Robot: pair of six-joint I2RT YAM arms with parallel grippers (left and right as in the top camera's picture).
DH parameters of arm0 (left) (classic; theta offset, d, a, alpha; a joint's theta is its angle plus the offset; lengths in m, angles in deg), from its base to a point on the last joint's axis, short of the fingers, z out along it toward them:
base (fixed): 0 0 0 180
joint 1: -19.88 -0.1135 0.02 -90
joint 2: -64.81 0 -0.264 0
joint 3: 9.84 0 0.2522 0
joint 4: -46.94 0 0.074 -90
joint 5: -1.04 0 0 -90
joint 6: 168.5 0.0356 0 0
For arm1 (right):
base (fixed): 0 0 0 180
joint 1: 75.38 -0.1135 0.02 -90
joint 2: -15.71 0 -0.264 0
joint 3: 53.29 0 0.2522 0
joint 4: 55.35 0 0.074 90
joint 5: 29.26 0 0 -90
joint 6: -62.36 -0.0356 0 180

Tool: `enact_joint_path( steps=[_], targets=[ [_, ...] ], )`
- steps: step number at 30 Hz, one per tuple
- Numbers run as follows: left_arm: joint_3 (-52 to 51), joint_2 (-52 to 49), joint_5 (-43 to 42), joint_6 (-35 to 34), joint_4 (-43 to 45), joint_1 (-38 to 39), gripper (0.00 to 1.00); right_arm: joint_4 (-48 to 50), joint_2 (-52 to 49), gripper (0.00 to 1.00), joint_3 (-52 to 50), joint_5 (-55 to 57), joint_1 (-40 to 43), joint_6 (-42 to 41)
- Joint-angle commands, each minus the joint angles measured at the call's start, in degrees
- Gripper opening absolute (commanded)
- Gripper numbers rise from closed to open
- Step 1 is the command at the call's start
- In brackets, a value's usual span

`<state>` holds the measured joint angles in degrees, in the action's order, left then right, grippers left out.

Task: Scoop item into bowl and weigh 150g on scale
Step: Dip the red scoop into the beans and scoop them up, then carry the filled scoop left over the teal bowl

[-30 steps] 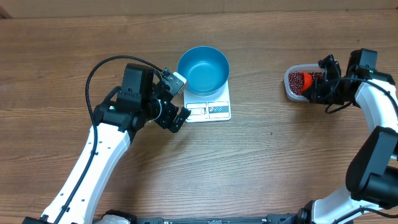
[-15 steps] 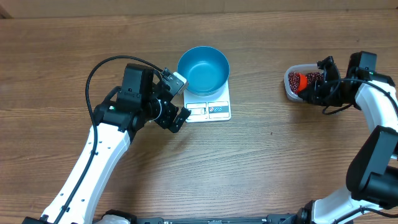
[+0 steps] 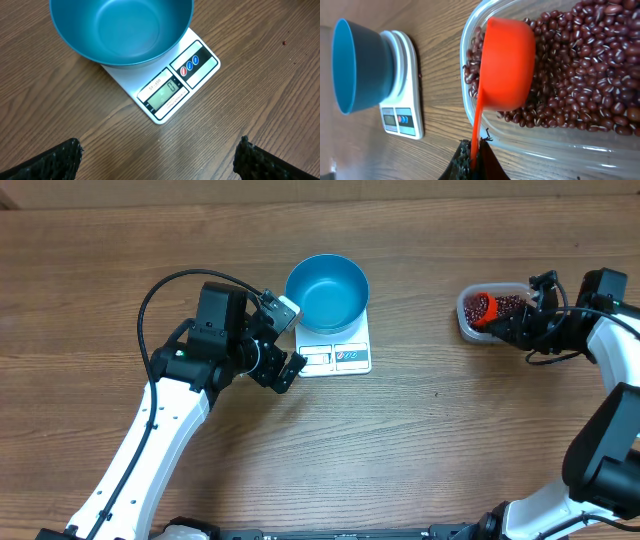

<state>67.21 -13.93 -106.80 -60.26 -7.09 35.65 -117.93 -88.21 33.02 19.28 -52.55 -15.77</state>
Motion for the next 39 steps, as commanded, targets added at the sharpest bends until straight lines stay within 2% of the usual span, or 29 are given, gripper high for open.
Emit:
enact_joint_path(
  steps=[1, 6, 19, 32, 39],
  targets=[
    [-0.09, 0.85, -1.05, 1.29, 0.04, 0.39, 1.00, 0.33, -0.70, 0.04, -0.50, -2.84, 1.73, -1.46],
    [-0.09, 0.85, -1.05, 1.29, 0.04, 0.39, 1.00, 0.28, -0.70, 0.04, -0.50, -3.54, 4.55, -2.95],
    [-0.09, 0.85, -1.05, 1.29, 0.04, 0.39, 1.00, -2.51, -0.72, 0.04, -0.50, -18.32, 11.43, -2.67],
    [-0.09, 0.85, -1.05, 1.29, 0.04, 0.39, 1.00, -5.55, -0.72, 0.04, -0.50, -22.60, 11.78, -1.14],
    [-0.09, 0.85, -1.05, 1.29, 0.04, 0.39, 1.00, -5.51, -0.66, 0.04, -0.42, -29.44, 11.50, -1.14]
  ],
)
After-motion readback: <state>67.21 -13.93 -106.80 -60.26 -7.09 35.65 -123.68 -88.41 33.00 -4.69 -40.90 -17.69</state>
